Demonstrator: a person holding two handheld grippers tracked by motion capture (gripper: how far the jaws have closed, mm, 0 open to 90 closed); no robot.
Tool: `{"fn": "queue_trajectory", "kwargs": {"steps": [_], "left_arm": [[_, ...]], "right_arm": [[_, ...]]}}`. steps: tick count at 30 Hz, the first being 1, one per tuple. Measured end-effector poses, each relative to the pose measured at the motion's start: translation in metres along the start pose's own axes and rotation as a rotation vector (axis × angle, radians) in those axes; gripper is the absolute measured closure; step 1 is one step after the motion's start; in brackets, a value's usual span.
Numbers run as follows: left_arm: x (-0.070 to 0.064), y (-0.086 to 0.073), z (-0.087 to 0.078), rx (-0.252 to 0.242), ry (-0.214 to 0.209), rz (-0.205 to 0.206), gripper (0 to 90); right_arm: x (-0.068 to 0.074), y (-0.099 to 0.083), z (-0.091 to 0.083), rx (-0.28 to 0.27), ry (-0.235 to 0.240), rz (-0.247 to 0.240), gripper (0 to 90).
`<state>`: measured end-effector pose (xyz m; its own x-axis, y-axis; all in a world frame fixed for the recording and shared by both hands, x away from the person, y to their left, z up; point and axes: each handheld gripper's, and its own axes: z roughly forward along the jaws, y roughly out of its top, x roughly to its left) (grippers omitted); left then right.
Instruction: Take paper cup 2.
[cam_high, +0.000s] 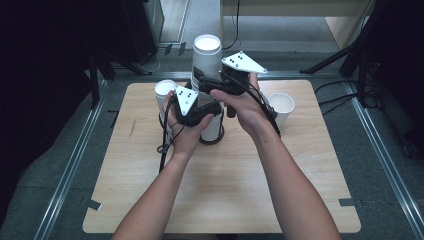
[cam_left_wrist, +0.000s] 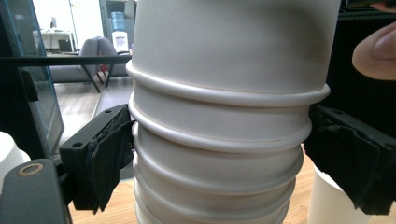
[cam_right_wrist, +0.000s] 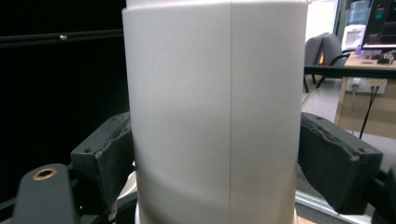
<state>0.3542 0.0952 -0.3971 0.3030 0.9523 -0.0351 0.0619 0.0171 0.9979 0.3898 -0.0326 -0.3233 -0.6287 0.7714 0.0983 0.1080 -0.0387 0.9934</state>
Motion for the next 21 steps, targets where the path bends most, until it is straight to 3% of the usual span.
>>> {"fn": "queue_trajectory", "kwargs": {"steps": [4, 8, 21], "left_arm": [[-0.0002, -0.0007, -0.0004, -0.002, 0.001, 0.005, 10.0], [-0.0006, -0.0009, -0.0006, -0.004, 0.003, 0.007, 10.2], [-0.0013, -0.0024, -0.0013, -0.008, 0.007, 0.011, 11.4]], "right_arm": [[-0.0004, -0.0015, -0.0004, -0.007, 0.003, 0.0, 15.7], [-0.0042, -0.0025, 0.0004, 0.017, 0.022, 0.048, 14.0], [0.0021, 0.0062, -0.0032, -0.04, -0.013, -0.02, 18.9]]}}
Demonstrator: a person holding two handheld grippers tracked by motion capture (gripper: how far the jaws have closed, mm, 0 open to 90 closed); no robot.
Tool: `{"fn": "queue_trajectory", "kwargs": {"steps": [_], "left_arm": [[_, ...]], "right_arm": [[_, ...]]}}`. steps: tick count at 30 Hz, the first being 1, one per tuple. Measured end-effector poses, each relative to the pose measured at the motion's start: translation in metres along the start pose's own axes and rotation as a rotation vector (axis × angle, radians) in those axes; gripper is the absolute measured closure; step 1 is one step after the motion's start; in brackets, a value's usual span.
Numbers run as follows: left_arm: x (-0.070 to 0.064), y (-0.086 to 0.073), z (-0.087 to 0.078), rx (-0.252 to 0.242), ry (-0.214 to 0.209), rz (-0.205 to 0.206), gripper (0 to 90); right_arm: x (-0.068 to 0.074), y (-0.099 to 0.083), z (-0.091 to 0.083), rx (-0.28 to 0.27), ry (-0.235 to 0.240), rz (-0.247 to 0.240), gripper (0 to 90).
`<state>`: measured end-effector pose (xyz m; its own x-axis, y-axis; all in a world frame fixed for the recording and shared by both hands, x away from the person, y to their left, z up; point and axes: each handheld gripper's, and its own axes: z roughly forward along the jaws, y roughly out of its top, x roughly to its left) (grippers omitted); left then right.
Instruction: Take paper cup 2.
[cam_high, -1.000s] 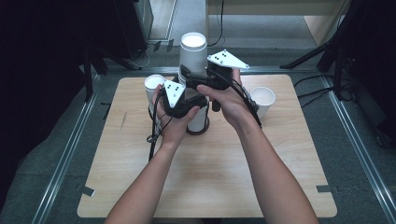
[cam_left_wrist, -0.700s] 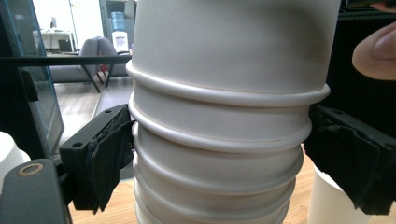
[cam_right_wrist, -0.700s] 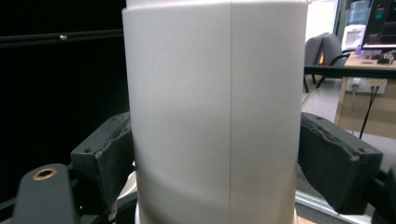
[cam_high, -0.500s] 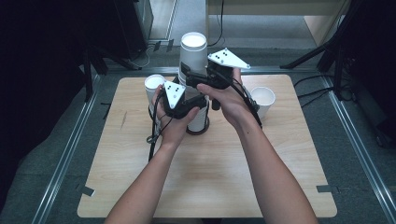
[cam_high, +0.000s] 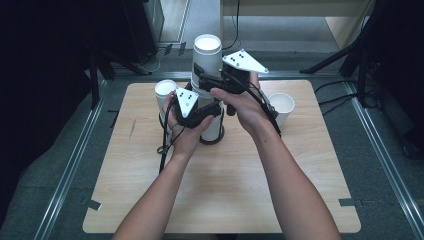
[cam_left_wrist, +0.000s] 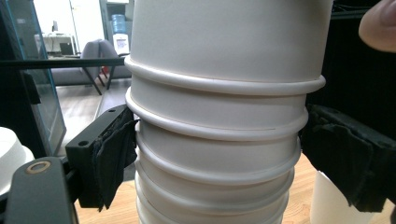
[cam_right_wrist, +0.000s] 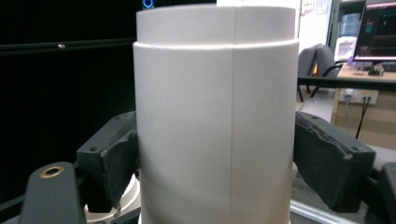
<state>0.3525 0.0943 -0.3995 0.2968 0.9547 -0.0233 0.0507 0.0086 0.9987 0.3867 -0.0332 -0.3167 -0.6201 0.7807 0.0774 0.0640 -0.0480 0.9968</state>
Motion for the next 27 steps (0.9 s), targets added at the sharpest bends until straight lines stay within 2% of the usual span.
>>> {"fn": "queue_trajectory", "kwargs": {"steps": [7, 15, 20, 23, 25, 27], "left_arm": [[0.0006, -0.0021, -0.0005, 0.001, -0.002, -0.003, 13.1], [-0.0001, -0.0026, -0.0002, -0.001, 0.002, -0.005, 13.8], [-0.0002, -0.0023, 0.0003, -0.001, 0.004, -0.007, 13.3], [0.0008, 0.0, 0.0016, 0.011, -0.003, -0.031, 11.1], [0.0018, 0.001, 0.0042, 0.026, -0.009, -0.033, 9.3], [0.002, 0.0008, 0.0071, 0.043, -0.008, -0.013, 7.7]], "right_arm": [[0.0003, 0.0026, -0.0003, -0.025, -0.013, 0.003, 20.4], [-0.0004, 0.007, -0.002, -0.03, -0.016, 0.02, 21.4], [-0.0021, 0.0089, 0.0002, -0.018, -0.003, 0.058, 18.4], [-0.0052, 0.0084, 0.0037, -0.016, 0.011, 0.096, 16.0], [-0.005, 0.0081, 0.0045, -0.02, 0.015, 0.094, 16.8], [-0.0046, 0.0081, 0.0044, -0.029, 0.013, 0.082, 18.4]]}}
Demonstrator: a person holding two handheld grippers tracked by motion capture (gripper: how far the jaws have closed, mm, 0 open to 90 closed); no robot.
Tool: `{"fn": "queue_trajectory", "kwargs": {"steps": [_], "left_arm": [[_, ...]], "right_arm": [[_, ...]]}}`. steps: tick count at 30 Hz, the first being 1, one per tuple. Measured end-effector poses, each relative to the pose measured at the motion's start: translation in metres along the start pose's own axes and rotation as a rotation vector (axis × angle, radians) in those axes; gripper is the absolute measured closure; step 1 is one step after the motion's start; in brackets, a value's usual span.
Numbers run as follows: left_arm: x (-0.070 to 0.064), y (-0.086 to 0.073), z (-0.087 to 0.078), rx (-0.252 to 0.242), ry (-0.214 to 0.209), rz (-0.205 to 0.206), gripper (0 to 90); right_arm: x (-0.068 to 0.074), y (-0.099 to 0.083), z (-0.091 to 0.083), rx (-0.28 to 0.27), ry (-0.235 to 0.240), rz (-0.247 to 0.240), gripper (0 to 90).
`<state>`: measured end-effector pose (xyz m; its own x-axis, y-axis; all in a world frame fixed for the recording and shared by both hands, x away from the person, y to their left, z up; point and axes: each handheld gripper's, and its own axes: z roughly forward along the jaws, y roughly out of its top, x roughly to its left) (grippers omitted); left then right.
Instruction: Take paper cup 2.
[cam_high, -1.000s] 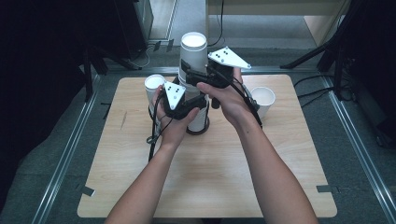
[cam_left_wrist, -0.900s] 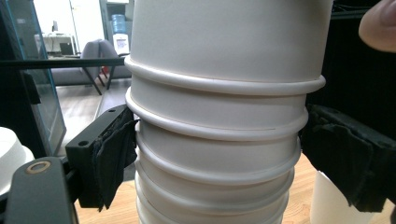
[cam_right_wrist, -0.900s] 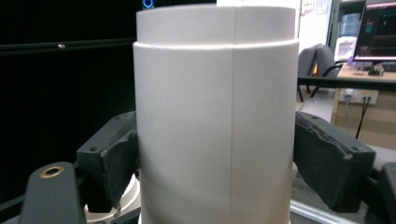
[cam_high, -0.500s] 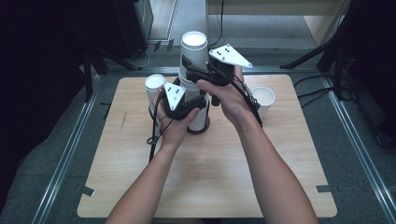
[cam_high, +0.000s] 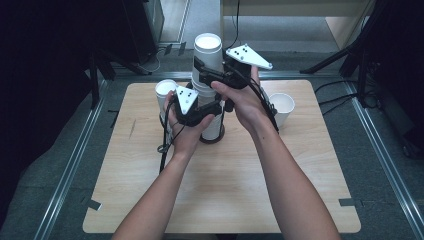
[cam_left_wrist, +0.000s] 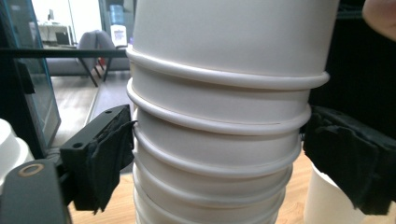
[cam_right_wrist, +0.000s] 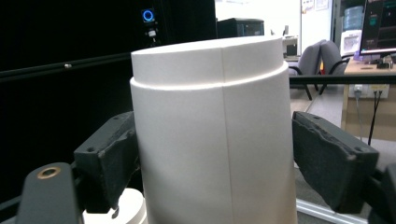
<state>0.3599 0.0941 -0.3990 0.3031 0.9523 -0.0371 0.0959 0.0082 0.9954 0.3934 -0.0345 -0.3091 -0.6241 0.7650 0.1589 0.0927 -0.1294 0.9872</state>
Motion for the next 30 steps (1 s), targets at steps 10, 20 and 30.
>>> {"fn": "queue_trajectory", "kwargs": {"steps": [10, 20, 30], "left_arm": [[0.0, -0.001, 0.002, -0.005, -0.001, 0.017, 8.4], [0.002, -0.001, -0.002, 0.004, -0.03, 0.004, 4.2], [0.002, 0.003, -0.006, -0.025, -0.02, 0.006, 10.5]], "right_arm": [[0.005, 0.012, -0.004, -0.058, -0.019, -0.052, 21.9], [0.009, 0.022, -0.007, -0.074, -0.034, -0.056, 21.8], [0.008, 0.017, -0.005, -0.055, -0.041, -0.054, 21.6]]}}
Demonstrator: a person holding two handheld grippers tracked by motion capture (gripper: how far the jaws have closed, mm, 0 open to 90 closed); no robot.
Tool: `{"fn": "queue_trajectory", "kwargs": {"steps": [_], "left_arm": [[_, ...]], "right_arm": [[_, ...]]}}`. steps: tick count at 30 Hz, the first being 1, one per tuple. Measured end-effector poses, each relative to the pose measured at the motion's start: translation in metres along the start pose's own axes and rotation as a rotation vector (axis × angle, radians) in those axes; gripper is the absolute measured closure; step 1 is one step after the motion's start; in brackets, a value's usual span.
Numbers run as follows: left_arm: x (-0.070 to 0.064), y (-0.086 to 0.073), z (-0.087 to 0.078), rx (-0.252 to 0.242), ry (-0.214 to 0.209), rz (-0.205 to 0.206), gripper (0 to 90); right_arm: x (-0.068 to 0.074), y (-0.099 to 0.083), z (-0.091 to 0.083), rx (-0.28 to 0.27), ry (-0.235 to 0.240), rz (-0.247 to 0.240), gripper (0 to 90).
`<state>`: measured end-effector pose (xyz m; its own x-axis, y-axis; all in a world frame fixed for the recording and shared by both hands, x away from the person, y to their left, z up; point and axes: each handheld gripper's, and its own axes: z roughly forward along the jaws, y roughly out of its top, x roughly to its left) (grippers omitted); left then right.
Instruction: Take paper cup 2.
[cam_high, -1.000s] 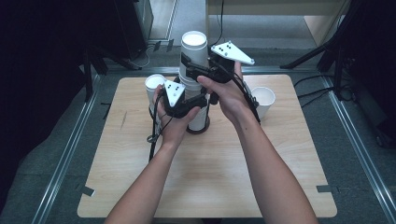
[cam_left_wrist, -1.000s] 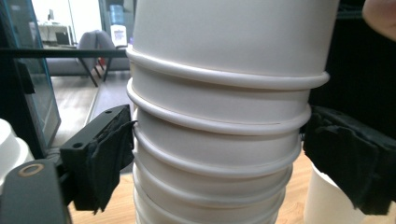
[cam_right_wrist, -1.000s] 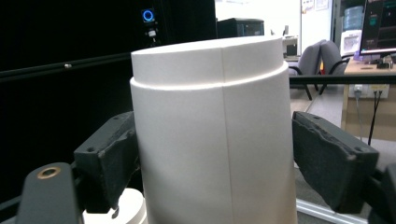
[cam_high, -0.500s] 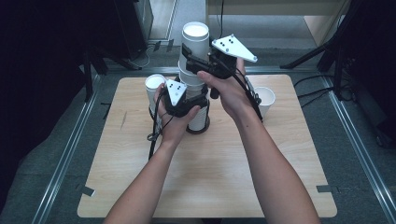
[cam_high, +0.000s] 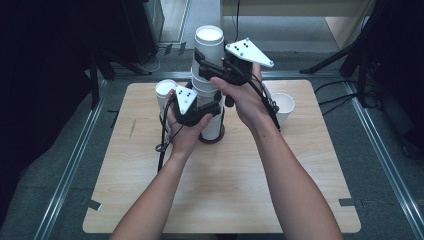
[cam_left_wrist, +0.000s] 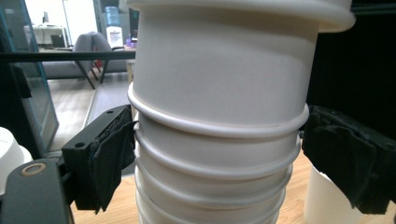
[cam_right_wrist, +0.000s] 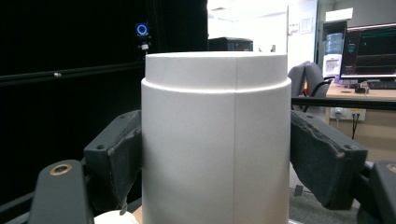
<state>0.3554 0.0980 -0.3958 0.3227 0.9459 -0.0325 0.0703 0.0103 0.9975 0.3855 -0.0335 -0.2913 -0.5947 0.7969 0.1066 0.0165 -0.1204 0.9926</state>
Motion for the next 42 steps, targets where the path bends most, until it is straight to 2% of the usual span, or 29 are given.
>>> {"fn": "queue_trajectory", "kwargs": {"steps": [9, 12, 14, 16, 17, 18, 19, 21, 23, 24, 25, 26, 27, 28, 30, 33, 42], "left_arm": [[0.0, -0.002, -0.002, -0.011, 0.0, 0.014, 13.6], [0.002, -0.002, -0.002, -0.015, -0.008, 0.0, 15.1], [0.002, -0.002, -0.003, -0.022, 0.004, -0.007, 18.3], [0.004, -0.002, -0.006, -0.047, 0.029, -0.031, 33.3], [0.005, -0.002, -0.006, -0.055, 0.05, -0.045, 51.5], [0.007, -0.001, -0.006, -0.055, 0.032, -0.062, 57.0], [0.008, -0.001, -0.005, -0.052, 0.022, -0.066, 54.9], [0.008, -0.004, -0.005, -0.048, 0.007, -0.041, 46.9], [0.007, -0.006, -0.01, -0.069, -0.019, -0.032, 38.4], [0.006, -0.007, -0.014, -0.082, -0.023, -0.022, 35.0], [0.003, -0.008, -0.017, -0.088, -0.025, -0.008, 34.9], [0.001, -0.008, -0.018, -0.085, -0.03, 0.011, 33.6], [-0.001, -0.008, -0.018, -0.082, -0.04, 0.021, 32.0], [-0.002, -0.007, -0.017, -0.071, -0.037, 0.026, 31.1], [-0.001, -0.006, -0.013, -0.053, -0.019, 0.021, 30.3], [0.001, -0.008, -0.007, -0.025, -0.014, 0.007, 29.8], [0.004, -0.006, -0.004, -0.022, -0.015, -0.014, 25.3]], "right_arm": [[-0.002, -0.002, 0.0, 0.01, 0.002, 0.014, 20.8], [-0.003, -0.005, 0.001, 0.021, -0.003, 0.026, 20.4], [-0.004, -0.008, 0.001, 0.03, -0.008, 0.033, 20.6], [-0.007, -0.012, 0.002, 0.037, -0.014, 0.04, 21.1], [-0.008, -0.013, 0.002, 0.038, -0.014, 0.043, 21.4], [-0.009, -0.014, 0.001, 0.041, -0.014, 0.046, 21.5], [-0.01, -0.015, 0.001, 0.041, -0.012, 0.046, 21.6], [-0.011, -0.016, 0.001, 0.041, -0.017, 0.048, 21.5], [-0.014, -0.015, 0.002, 0.02, -0.008, 0.059, 21.4], [-0.017, -0.015, 0.001, 0.009, 0.004, 0.068, 17.4], [-0.019, -0.013, 0.0, -0.008, 0.029, 0.085, 17.3], [-0.021, -0.013, 0.001, -0.016, 0.028, 0.087, 18.0], [-0.021, -0.013, 0.002, -0.017, 0.016, 0.07, 18.2], [-0.022, -0.015, 0.003, -0.014, 0.025, 0.061, 17.6], [-0.023, -0.018, 0.006, 0.003, 0.023, 0.066, 16.5], [-0.02, -0.024, 0.011, 0.038, 0.024, 0.054, 16.6], [-0.022, -0.03, 0.019, 0.097, 0.023, 0.061, 13.7]]}}
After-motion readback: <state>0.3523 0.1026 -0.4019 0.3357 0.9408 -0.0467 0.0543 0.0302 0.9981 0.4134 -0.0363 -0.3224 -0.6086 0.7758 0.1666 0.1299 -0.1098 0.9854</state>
